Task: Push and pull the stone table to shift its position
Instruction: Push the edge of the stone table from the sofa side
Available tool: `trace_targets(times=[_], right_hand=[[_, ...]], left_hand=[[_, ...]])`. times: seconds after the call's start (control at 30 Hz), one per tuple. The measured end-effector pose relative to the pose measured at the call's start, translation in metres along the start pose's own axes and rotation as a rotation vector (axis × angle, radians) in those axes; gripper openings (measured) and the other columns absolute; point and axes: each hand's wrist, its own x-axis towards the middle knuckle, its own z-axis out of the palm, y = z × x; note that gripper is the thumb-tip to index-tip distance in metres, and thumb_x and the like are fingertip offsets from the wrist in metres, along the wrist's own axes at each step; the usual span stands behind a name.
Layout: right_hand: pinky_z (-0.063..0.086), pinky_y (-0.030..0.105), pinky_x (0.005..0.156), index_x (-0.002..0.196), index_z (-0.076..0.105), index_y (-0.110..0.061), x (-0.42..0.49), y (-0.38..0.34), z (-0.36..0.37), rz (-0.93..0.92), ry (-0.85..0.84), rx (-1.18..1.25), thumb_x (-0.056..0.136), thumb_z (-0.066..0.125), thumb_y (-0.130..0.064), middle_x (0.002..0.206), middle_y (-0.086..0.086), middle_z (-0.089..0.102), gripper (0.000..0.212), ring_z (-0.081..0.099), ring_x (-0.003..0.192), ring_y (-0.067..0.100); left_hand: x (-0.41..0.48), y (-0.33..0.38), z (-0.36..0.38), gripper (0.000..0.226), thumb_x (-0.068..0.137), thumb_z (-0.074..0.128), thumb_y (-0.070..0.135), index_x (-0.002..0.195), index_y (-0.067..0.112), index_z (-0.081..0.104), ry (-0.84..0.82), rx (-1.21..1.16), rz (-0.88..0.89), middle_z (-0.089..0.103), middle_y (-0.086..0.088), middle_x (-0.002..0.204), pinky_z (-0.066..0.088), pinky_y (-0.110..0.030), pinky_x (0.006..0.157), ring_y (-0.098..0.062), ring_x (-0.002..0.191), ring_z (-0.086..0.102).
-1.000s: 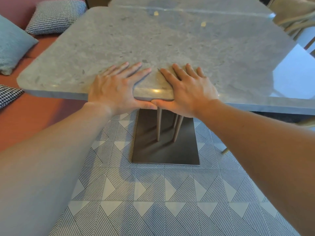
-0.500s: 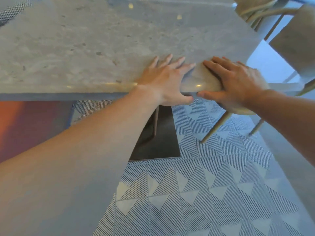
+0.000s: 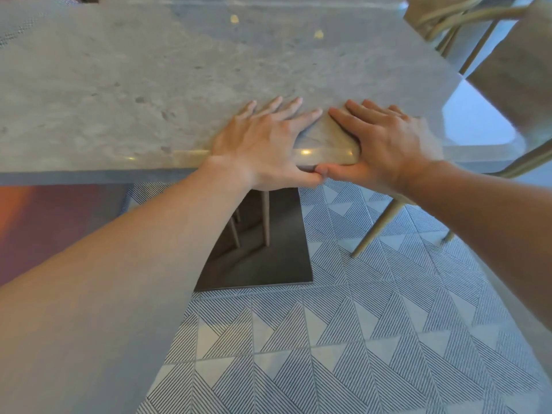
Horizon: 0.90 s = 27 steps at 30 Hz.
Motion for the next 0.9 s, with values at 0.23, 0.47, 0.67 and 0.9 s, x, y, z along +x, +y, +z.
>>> trace_targets(times=[0.23,0.47,0.67,0.9], right_hand=[[0.047,0.055,0.11,0.154,0.051,-0.022,0.0,-0.001,-0.008,0.017,-0.045,-0.005,0.068,0.029,-0.098,0.157,0.008,0.056,0.117,0.053,0.145,0.031],[0.049,0.056,0.106,0.151,0.054,-0.02,0.002,0.007,-0.006,-0.003,-0.024,0.001,0.07,0.029,-0.098,0.152,0.01,0.06,0.115,0.057,0.142,0.032],[0.048,0.056,0.11,0.153,0.051,-0.022,0.004,0.008,-0.006,-0.003,-0.06,-0.01,0.069,0.026,-0.1,0.156,0.009,0.057,0.118,0.054,0.144,0.032],[0.047,0.055,0.109,0.152,0.052,-0.022,0.003,0.009,-0.003,-0.007,-0.048,-0.003,0.07,0.026,-0.1,0.153,0.007,0.06,0.116,0.056,0.142,0.032]], left_hand=[[0.001,0.006,0.0,0.122,0.057,0.036,0.096,0.167,0.046,0.021,0.009,-0.015,-0.022,0.019,0.007,0.179,0.014,-0.049,0.134,-0.019,0.167,0.02],[0.006,0.008,0.001,0.121,0.058,0.039,0.096,0.167,0.045,0.021,0.016,-0.015,-0.031,0.019,0.008,0.179,0.015,-0.049,0.134,-0.019,0.167,0.02],[0.008,0.009,0.001,0.122,0.058,0.041,0.097,0.167,0.046,0.021,0.016,-0.015,-0.028,0.019,0.008,0.179,0.016,-0.049,0.134,-0.019,0.167,0.02],[0.007,0.009,0.002,0.12,0.058,0.039,0.096,0.166,0.046,0.023,0.025,0.0,-0.032,0.021,0.008,0.179,0.018,-0.05,0.133,-0.019,0.166,0.023]])
